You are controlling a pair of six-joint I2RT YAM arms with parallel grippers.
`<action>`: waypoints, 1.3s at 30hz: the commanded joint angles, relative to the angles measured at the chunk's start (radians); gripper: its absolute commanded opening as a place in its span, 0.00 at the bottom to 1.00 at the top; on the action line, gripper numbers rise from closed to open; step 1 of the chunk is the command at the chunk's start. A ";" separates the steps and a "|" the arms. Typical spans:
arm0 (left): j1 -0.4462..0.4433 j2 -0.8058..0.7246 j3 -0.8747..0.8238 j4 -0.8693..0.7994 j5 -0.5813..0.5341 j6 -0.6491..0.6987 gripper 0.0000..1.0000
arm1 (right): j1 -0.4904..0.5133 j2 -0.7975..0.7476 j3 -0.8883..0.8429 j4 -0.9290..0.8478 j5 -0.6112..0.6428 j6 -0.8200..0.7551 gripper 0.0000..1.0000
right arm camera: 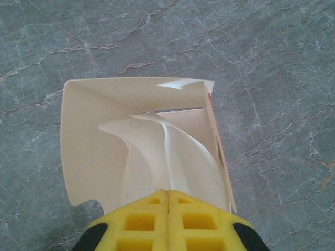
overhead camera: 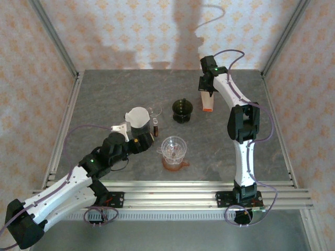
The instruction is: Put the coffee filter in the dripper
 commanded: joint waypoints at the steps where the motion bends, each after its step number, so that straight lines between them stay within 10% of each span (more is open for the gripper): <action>1: -0.003 0.000 -0.005 0.021 -0.003 0.022 1.00 | -0.005 -0.057 0.003 -0.011 0.005 0.002 0.00; 25: -0.003 -0.010 0.007 0.003 -0.007 0.021 1.00 | -0.003 -0.251 -0.156 0.062 0.072 0.058 0.00; 39: -0.003 -0.020 0.029 0.003 0.021 0.017 1.00 | 0.062 -0.641 -0.479 0.176 0.011 0.106 0.00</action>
